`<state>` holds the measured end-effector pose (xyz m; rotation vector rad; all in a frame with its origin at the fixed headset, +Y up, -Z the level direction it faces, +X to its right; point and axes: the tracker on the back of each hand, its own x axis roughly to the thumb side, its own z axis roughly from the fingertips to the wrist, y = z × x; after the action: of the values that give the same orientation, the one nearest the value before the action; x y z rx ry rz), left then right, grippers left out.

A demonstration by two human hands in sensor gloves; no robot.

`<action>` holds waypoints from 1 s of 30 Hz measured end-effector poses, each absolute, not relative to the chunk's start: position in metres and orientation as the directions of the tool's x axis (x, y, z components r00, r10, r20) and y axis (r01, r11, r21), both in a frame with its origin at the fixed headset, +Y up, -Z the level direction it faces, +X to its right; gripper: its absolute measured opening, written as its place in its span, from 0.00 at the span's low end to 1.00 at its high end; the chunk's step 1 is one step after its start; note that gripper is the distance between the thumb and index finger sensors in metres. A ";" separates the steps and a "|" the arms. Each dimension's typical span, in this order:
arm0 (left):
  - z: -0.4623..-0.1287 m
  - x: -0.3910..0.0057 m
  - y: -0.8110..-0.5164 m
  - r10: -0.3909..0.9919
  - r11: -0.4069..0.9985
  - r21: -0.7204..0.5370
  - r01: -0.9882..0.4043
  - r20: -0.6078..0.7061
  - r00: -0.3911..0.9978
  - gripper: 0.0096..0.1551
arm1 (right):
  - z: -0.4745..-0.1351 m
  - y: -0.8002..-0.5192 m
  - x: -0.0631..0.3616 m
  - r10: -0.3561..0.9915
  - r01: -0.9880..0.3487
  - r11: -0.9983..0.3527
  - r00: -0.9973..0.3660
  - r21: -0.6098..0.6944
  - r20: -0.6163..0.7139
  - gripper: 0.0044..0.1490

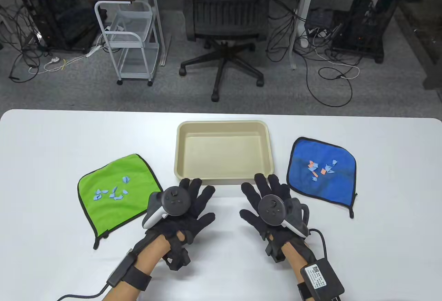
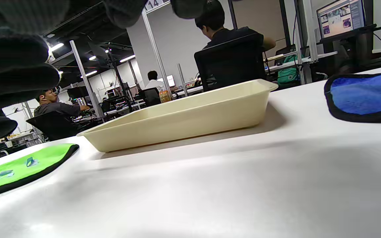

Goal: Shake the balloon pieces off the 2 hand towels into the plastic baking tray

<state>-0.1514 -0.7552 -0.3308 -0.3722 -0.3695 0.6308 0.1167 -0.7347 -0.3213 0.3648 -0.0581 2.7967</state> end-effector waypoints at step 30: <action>-0.327 -0.172 -0.745 0.649 0.733 -0.419 -0.536 0.192 0.736 0.47 | -0.402 -0.685 0.225 0.278 -0.282 -0.958 -0.958 0.060 -0.066 0.55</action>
<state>-0.1717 -0.7448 -0.3266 -0.3512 -0.3392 0.6656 0.2247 -0.6849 -0.4024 -0.0824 0.0991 2.8546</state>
